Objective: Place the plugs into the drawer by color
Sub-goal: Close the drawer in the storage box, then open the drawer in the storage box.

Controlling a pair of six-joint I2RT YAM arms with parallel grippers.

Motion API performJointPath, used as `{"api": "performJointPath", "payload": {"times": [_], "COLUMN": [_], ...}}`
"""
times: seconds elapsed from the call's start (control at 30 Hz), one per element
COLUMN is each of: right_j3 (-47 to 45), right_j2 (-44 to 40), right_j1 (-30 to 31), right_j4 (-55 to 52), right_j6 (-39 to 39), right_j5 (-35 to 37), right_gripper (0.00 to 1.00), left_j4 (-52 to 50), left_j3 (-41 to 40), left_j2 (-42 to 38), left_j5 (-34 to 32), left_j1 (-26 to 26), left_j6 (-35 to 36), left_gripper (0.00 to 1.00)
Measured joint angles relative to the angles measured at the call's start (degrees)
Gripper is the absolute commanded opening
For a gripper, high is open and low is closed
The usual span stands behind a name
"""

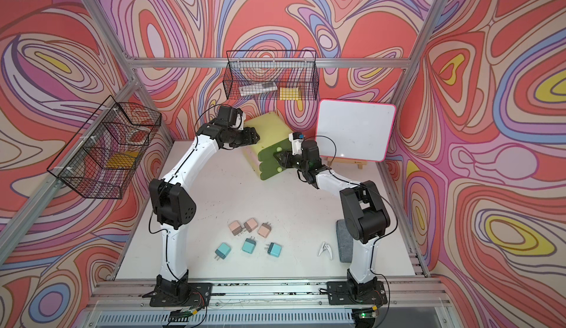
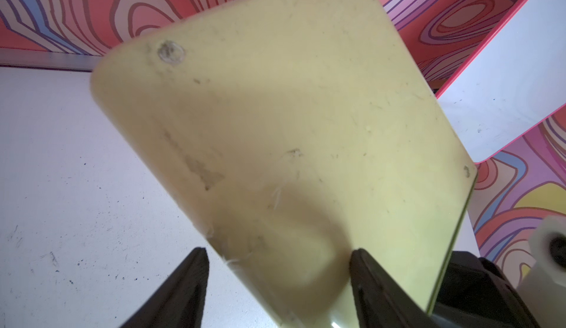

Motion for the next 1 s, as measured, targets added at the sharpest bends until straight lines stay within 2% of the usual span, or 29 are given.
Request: {"api": "performJointPath", "payload": {"times": [0.17,0.33,1.0], "right_j3": [-7.26,-7.61,-3.30], "right_j2": [0.22,2.19,12.59], "right_j1": [-4.28,-7.76,-7.15], "right_j4": [8.00,13.84,26.16], "right_j6": [6.80,10.95,21.81], "right_j5": [-5.79,-8.48,-12.28], "right_gripper": [0.41,0.41,0.37], "left_j4": [-0.24,-0.42,-0.39], "left_j3": [-0.15,-0.33,-0.46], "left_j2": [-0.31,-0.42,-0.52], "left_j5": [-0.09,-0.55,-1.22], "left_j1": [0.33,0.37,0.37], "left_j6": [0.00,-0.09,-1.51], "left_gripper": [0.72,0.72,0.72]}}
